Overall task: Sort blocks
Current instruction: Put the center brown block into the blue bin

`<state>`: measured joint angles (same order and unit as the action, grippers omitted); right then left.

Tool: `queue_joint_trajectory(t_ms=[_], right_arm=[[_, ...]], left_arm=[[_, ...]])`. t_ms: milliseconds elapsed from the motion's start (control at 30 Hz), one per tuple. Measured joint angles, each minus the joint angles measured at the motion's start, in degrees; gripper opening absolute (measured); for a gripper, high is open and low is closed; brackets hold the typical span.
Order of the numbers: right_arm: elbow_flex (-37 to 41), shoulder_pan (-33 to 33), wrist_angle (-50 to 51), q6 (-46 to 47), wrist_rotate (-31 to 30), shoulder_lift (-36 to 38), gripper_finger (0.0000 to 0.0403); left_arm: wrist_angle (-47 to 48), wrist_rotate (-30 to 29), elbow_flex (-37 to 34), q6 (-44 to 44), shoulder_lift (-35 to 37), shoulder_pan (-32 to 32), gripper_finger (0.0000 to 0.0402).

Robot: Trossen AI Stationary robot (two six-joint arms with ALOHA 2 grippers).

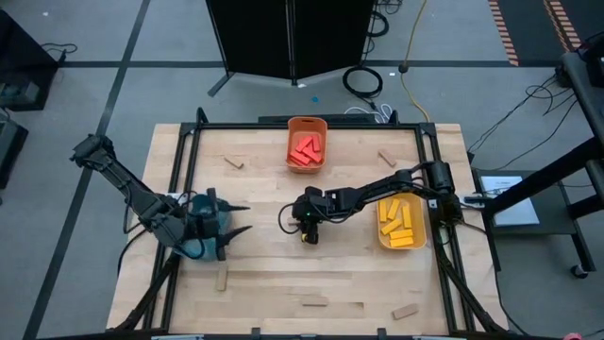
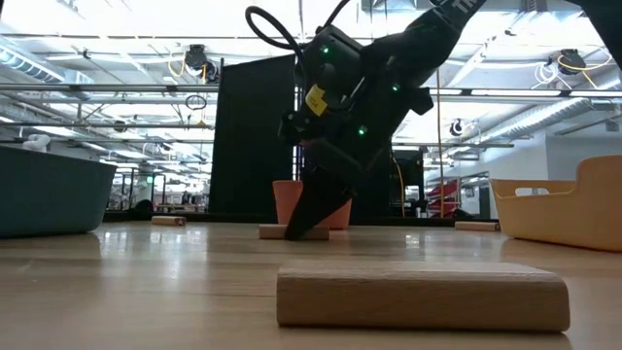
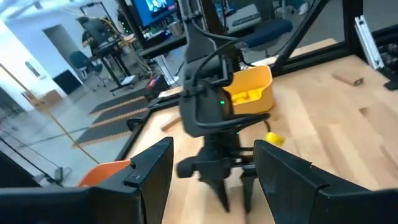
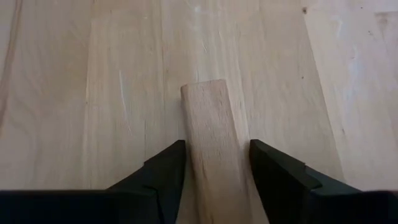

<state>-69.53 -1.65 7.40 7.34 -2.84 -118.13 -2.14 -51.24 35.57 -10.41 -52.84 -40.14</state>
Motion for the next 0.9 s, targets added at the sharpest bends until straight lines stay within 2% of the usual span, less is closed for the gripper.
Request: queue_joint_trajectory(t_ms=[133, 300, 433, 567, 733, 900], right_arm=[[0.0, -0.3, -0.4, -1.0, 0.1, 0.0, 0.0121], [-2.1, -0.7, 0.4, -2.6, 0.1, -0.3, 0.0082], [-6.3, -1.4, -0.5, -2.5, 0.1, -0.9, 0.0094], [-11.5, -2.8, -6.5, -4.7, 0.2, -0.5, 0.0114], [-15.7, -3.9, -17.7, -8.5, 0.2, -0.5, 0.0112], [-17.7, -3.8, -30.3, -10.0, 0.1, -2.3, 0.0105]], left_arm=[[0.9, -1.3, -1.9, -2.6, 5.2, 0.0, 0.0219], [0.0, -3.7, -8.7, -2.7, 15.3, 2.1, 0.0219], [0.3, -3.7, -15.5, 0.8, 23.8, 5.3, 0.0219], [2.4, -3.3, -19.6, 2.4, 31.8, 8.5, 0.0219], [7.6, -3.2, -19.4, 3.0, 40.8, 11.8, 0.0219], [15.4, -3.4, -19.5, 9.3, 47.2, 13.2, 0.0219]])
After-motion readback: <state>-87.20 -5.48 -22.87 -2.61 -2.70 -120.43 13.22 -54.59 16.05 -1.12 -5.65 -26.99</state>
